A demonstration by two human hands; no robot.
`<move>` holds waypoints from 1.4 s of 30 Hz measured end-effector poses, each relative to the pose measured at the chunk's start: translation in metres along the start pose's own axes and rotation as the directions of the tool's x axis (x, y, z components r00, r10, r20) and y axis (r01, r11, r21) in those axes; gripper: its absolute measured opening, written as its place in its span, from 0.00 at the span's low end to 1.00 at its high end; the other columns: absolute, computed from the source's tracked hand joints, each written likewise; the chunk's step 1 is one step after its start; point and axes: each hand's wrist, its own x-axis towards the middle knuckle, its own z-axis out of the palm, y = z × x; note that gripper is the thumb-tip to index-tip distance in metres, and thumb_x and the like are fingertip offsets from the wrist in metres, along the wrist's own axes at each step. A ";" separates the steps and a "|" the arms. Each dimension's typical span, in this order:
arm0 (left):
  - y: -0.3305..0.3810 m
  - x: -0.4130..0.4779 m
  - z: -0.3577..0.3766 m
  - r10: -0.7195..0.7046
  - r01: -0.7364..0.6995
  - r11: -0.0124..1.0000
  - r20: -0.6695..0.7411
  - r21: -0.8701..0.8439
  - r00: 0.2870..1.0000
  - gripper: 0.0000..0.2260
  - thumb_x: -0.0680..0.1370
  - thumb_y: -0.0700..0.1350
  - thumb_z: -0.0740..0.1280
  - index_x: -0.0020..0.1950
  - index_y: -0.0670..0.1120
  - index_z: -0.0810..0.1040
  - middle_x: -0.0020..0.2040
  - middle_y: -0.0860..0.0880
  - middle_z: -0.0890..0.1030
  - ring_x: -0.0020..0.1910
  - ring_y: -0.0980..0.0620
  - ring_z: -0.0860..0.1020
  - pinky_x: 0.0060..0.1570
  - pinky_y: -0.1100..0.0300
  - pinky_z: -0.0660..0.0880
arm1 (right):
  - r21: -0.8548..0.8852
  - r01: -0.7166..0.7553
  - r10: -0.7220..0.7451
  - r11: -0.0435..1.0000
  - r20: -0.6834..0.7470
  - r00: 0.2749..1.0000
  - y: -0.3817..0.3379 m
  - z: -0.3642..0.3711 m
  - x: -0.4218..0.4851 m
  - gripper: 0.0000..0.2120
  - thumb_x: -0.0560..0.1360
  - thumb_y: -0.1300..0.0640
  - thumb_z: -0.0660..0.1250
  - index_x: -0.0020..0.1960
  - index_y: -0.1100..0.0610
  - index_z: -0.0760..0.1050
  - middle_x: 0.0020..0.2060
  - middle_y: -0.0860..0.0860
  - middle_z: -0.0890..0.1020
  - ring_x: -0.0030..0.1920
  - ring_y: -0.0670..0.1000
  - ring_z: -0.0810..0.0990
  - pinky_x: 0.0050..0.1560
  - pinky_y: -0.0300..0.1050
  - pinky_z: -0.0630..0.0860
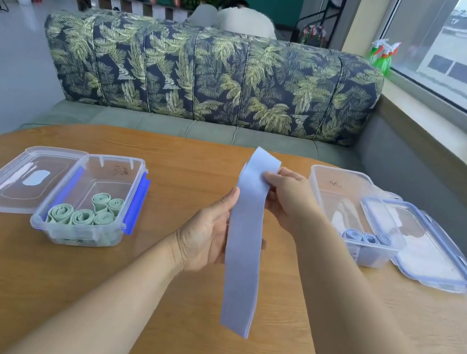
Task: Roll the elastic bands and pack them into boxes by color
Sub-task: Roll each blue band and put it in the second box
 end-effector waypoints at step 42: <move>-0.061 0.051 -0.010 0.023 -0.043 0.999 -0.607 -0.019 0.795 0.27 0.80 0.32 0.58 0.78 0.42 0.55 0.74 0.42 0.66 0.71 0.49 0.68 0.71 0.55 0.66 | 0.031 -0.240 0.241 0.970 -0.230 0.943 0.091 -0.020 0.020 0.18 0.78 0.71 0.59 0.67 0.64 0.70 0.50 0.56 0.79 0.48 0.50 0.79 0.55 0.45 0.77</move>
